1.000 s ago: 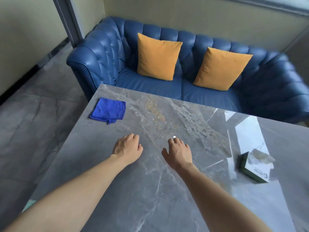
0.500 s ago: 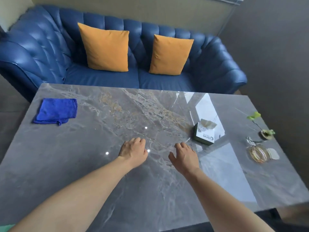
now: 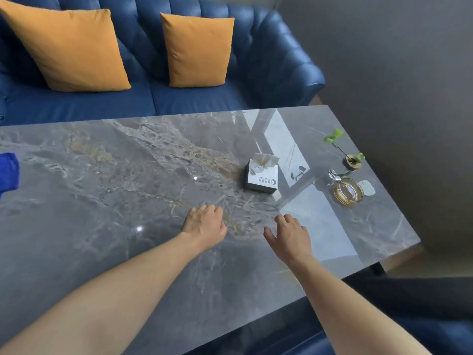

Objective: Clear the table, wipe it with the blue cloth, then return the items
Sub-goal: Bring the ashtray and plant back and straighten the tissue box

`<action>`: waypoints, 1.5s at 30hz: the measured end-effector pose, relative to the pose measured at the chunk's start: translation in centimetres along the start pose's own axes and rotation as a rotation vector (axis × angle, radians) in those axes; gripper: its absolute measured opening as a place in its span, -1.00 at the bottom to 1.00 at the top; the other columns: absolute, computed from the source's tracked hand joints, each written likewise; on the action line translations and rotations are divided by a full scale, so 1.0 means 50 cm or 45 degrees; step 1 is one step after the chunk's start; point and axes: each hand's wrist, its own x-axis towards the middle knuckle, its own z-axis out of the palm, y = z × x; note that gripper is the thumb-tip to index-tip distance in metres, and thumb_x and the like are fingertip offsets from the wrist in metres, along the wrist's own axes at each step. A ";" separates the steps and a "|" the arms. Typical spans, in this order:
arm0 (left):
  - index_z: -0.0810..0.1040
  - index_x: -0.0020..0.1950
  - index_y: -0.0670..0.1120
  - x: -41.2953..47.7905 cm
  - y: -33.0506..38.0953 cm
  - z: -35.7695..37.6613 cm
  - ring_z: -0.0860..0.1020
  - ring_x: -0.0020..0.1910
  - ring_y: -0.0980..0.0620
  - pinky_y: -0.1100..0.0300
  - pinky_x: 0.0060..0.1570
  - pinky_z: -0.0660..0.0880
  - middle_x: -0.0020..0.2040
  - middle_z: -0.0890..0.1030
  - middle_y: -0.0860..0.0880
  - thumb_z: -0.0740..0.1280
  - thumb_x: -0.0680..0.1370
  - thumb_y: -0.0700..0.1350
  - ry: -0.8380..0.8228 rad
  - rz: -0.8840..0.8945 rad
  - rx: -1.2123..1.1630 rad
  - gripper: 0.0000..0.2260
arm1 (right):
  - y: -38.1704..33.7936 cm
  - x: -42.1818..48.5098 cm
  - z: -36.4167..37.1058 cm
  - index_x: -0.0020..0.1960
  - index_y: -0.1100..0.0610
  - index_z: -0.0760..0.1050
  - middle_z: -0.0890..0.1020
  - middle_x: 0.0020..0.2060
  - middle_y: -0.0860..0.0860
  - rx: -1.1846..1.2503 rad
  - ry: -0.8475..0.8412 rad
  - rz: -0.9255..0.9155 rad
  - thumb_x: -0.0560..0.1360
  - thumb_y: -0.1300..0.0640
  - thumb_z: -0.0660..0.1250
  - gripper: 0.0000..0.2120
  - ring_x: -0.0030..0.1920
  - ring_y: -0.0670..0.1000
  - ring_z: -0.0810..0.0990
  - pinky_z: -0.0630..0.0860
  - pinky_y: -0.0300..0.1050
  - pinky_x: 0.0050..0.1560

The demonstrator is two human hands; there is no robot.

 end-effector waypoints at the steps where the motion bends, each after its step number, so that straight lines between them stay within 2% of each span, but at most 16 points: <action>1: 0.46 0.20 -0.10 0.013 0.024 0.006 0.50 0.22 -0.12 -0.07 0.21 0.39 0.18 0.56 -0.11 0.16 0.59 0.06 -0.005 -0.002 0.003 -0.69 | 0.028 0.010 0.002 0.17 0.12 0.51 0.60 0.10 0.08 0.011 0.002 0.007 0.61 -0.18 0.19 -0.61 0.19 0.15 0.55 0.43 0.07 0.16; 6: 0.44 0.24 -0.09 0.079 0.154 0.048 0.47 0.25 -0.11 -0.07 0.23 0.39 0.21 0.52 -0.10 0.16 0.59 0.07 -0.022 -0.009 0.000 -0.67 | 0.182 0.056 0.018 0.20 0.11 0.52 0.61 0.12 0.07 0.044 0.008 0.047 0.60 -0.22 0.19 -0.56 0.18 0.15 0.56 0.46 0.08 0.15; 10: 0.43 0.24 -0.08 0.137 0.245 0.096 0.44 0.26 -0.12 -0.07 0.19 0.40 0.23 0.50 -0.11 0.17 0.57 0.10 -0.029 -0.013 0.002 -0.65 | 0.303 0.095 0.031 0.14 0.12 0.53 0.61 0.07 0.08 0.065 0.039 0.082 0.60 -0.20 0.19 -0.60 0.09 0.15 0.57 0.48 0.07 0.07; 12: 0.41 0.30 -0.10 0.164 0.280 0.129 0.39 0.36 -0.14 -0.08 0.24 0.39 0.31 0.47 -0.14 0.18 0.56 0.12 -0.021 -0.023 0.000 -0.59 | 0.361 0.117 0.037 0.14 0.13 0.52 0.60 0.05 0.08 0.061 0.043 0.104 0.60 -0.20 0.19 -0.59 0.08 0.16 0.56 0.47 0.07 0.05; 14: 0.33 0.46 -0.12 0.184 0.304 0.164 0.25 0.52 -0.16 -0.10 0.42 0.27 0.49 0.35 -0.19 0.18 0.57 0.16 -0.028 -0.048 0.007 -0.45 | 0.415 0.142 0.042 0.16 0.15 0.52 0.59 0.05 0.10 0.065 0.045 0.137 0.61 -0.19 0.20 -0.59 0.08 0.17 0.55 0.46 0.08 0.05; 16: 0.20 0.58 -0.12 0.198 0.320 0.195 0.10 0.61 -0.15 -0.13 0.52 0.10 0.61 0.19 -0.20 0.12 0.57 0.21 -0.018 -0.079 0.009 -0.34 | 0.464 0.166 0.046 0.18 0.18 0.52 0.59 0.06 0.12 0.086 0.069 0.173 0.60 -0.16 0.22 -0.58 0.08 0.19 0.54 0.44 0.08 0.04; 20: 0.08 0.63 -0.10 0.213 0.341 0.247 -0.01 0.64 -0.15 -0.23 0.54 -0.08 0.64 0.08 -0.21 -0.01 0.56 0.29 0.044 -0.143 0.026 -0.26 | 0.541 0.211 0.050 0.13 0.19 0.50 0.58 0.00 0.13 0.131 0.125 0.249 0.58 -0.16 0.24 -0.59 -0.01 0.21 0.55 0.47 0.07 -0.05; 24: 0.11 0.63 -0.14 0.219 0.350 0.273 0.04 0.63 -0.15 -0.25 0.55 -0.07 0.64 0.12 -0.21 0.01 0.56 0.31 0.134 -0.178 0.049 -0.23 | 0.600 0.257 0.054 0.10 0.19 0.49 0.56 -0.03 0.13 0.225 0.198 0.329 0.53 -0.17 0.29 -0.58 0.00 0.23 0.54 0.51 0.11 -0.05; 28: 0.09 0.63 -0.14 0.221 0.352 0.281 0.03 0.63 -0.14 -0.24 0.55 -0.09 0.64 0.09 -0.20 0.01 0.56 0.32 0.159 -0.181 0.088 -0.23 | 0.639 0.304 0.056 0.16 0.23 0.44 0.53 0.06 0.18 0.278 0.261 0.432 0.45 -0.29 0.40 -0.39 0.11 0.24 0.52 0.52 0.17 0.02; 31: 0.08 0.63 -0.14 0.221 0.353 0.283 0.02 0.63 -0.14 -0.23 0.55 -0.10 0.64 0.08 -0.20 -0.01 0.57 0.32 0.158 -0.189 0.118 -0.23 | 0.657 0.340 0.064 0.33 0.23 0.38 0.51 0.21 0.19 0.358 0.278 0.489 0.32 -0.40 0.46 -0.13 0.25 0.24 0.47 0.51 0.18 0.16; 33: 0.09 0.63 -0.14 0.223 0.353 0.282 0.03 0.63 -0.14 -0.23 0.55 -0.10 0.64 0.08 -0.20 0.00 0.56 0.32 0.162 -0.193 0.127 -0.23 | 0.667 0.364 0.072 0.48 0.24 0.26 0.46 0.31 0.22 0.417 0.259 0.509 0.26 -0.46 0.48 0.09 0.33 0.26 0.43 0.47 0.20 0.27; 35: 0.09 0.63 -0.14 0.224 0.354 0.283 0.02 0.63 -0.14 -0.22 0.55 -0.10 0.64 0.08 -0.20 0.01 0.56 0.32 0.163 -0.197 0.127 -0.23 | 0.671 0.386 0.080 0.55 0.26 0.16 0.43 0.37 0.24 0.468 0.232 0.532 0.20 -0.51 0.48 0.23 0.39 0.27 0.39 0.43 0.22 0.35; 41: 0.09 0.63 -0.14 0.225 0.354 0.284 0.02 0.64 -0.13 -0.23 0.56 -0.08 0.65 0.07 -0.20 0.02 0.56 0.31 0.153 -0.203 0.132 -0.23 | 0.671 0.424 0.095 0.57 0.28 0.13 0.38 0.42 0.24 0.621 0.258 0.569 0.18 -0.47 0.54 0.27 0.43 0.27 0.34 0.36 0.20 0.44; 45: 0.08 0.64 -0.14 0.224 0.354 0.283 0.02 0.64 -0.12 -0.23 0.56 -0.09 0.65 0.07 -0.20 0.01 0.56 0.31 0.149 -0.205 0.142 -0.23 | 0.676 0.433 0.102 0.48 0.26 0.28 0.46 0.31 0.22 0.641 0.314 0.575 0.15 -0.46 0.55 0.18 0.35 0.26 0.39 0.40 0.19 0.38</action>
